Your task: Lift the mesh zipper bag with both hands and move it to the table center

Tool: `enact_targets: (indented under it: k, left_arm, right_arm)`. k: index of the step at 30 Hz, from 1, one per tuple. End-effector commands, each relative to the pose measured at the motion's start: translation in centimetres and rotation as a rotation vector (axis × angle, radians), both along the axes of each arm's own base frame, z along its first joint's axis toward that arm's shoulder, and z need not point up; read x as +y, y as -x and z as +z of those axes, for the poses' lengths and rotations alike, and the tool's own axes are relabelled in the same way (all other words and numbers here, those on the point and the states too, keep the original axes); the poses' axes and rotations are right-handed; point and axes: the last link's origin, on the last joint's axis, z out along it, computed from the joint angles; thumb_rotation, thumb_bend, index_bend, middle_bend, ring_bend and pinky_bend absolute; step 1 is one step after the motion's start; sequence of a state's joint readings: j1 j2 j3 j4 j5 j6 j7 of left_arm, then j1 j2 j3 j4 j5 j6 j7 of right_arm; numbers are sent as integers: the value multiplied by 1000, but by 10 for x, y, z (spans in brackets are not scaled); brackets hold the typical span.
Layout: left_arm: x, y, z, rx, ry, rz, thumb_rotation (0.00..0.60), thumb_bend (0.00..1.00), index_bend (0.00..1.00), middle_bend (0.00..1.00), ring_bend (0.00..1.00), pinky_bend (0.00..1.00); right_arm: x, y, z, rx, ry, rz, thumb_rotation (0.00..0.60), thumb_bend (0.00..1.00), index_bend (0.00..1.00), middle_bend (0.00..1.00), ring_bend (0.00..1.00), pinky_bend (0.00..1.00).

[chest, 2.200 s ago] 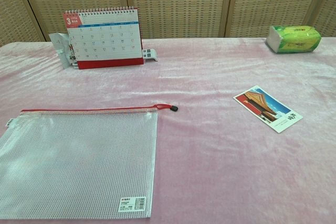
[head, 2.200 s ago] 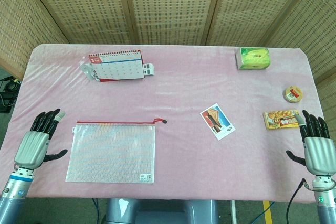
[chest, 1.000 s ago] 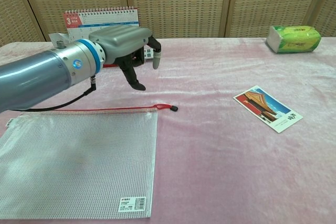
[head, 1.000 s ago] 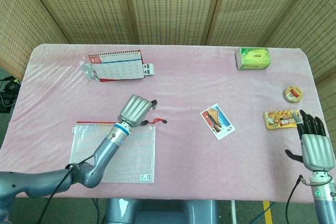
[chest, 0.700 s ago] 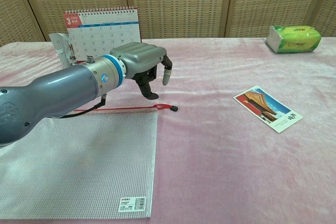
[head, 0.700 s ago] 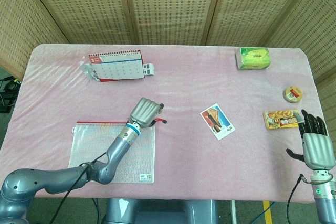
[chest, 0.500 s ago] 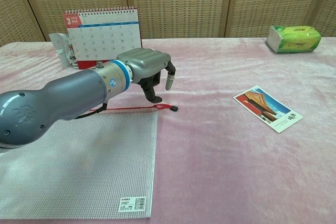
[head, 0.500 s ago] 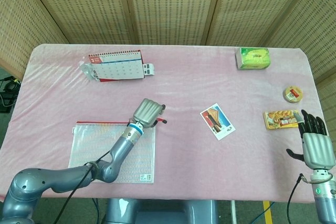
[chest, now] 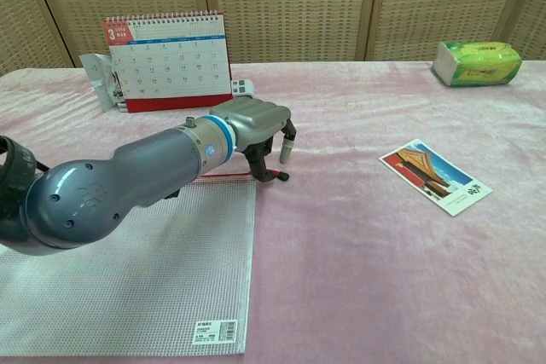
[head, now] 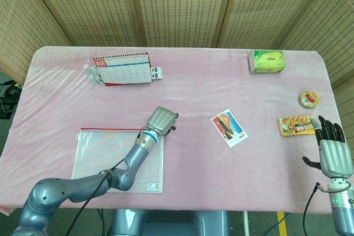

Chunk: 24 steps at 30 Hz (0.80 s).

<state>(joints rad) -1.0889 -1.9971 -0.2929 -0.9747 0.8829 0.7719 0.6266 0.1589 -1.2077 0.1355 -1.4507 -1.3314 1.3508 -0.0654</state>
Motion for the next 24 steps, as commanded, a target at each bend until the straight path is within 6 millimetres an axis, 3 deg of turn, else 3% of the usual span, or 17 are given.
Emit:
enact_targets:
  k: [1,24]
  left_arm:
    - [0,-1,-4,-3,8,4,600,339,485,978,953,1000]
    - [2,6,-13,8,14,35,600,402,479,978,953,1000]
  right_arm:
    - [0,0,0,1,0,0,600,0,63,0,0,0]
    - [0,2,3,-4,8,-6,600,0,64,0,0,0]
